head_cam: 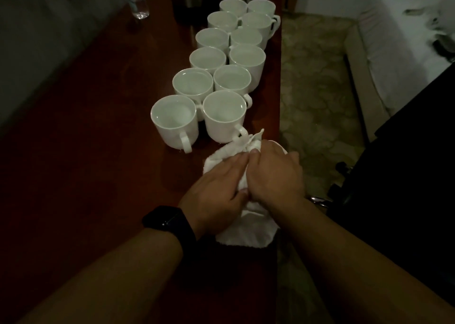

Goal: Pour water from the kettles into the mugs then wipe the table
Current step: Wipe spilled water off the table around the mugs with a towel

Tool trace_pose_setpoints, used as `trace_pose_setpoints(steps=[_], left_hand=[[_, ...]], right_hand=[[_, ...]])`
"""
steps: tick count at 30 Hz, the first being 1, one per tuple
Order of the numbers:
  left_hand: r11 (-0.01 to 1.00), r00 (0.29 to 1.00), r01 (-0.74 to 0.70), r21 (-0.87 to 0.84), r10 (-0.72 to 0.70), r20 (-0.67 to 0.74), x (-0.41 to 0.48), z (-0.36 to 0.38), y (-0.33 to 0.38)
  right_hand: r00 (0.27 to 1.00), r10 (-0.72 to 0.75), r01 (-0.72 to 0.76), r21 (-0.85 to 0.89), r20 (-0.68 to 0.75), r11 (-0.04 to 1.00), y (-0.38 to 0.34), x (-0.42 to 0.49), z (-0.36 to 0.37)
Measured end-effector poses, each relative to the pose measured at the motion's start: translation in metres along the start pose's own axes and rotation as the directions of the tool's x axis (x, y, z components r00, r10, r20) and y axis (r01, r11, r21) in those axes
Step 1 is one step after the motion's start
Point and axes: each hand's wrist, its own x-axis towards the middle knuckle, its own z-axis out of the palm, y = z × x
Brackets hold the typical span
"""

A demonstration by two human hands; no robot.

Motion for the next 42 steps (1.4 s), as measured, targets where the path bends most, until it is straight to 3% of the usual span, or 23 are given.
trace_pose_setpoints(steps=[4, 13, 19, 29, 42], left_hand=[[1.0, 1.0, -0.025, -0.017, 0.025, 0.011, -0.004, -0.005, -0.005], [0.998, 0.997, -0.058, -0.018, 0.059, 0.047, -0.019, -0.021, -0.028], [0.997, 0.995, -0.073, 0.009, 0.072, 0.067, -0.033, -0.034, -0.041], [0.994, 0.992, -0.054, 0.099, 0.042, 0.119, -0.048, -0.05, -0.067], [0.994, 0.993, -0.099, 0.051, 0.095, 0.076, -0.061, -0.065, -0.086]], right_hand=[[0.996, 0.081, -0.079, 0.057, -0.031, 0.995, -0.01, -0.008, 0.003], [0.989, 0.143, -0.144, -0.034, -0.019, 0.989, -0.034, -0.022, 0.018], [0.977, 0.198, -0.193, 0.067, -0.083, 0.979, -0.054, -0.033, 0.028], [0.98, 0.134, -0.13, 0.039, -0.148, 0.991, -0.078, -0.044, 0.046], [0.987, 0.082, -0.079, 0.032, -0.137, 0.996, -0.1, -0.044, 0.054]])
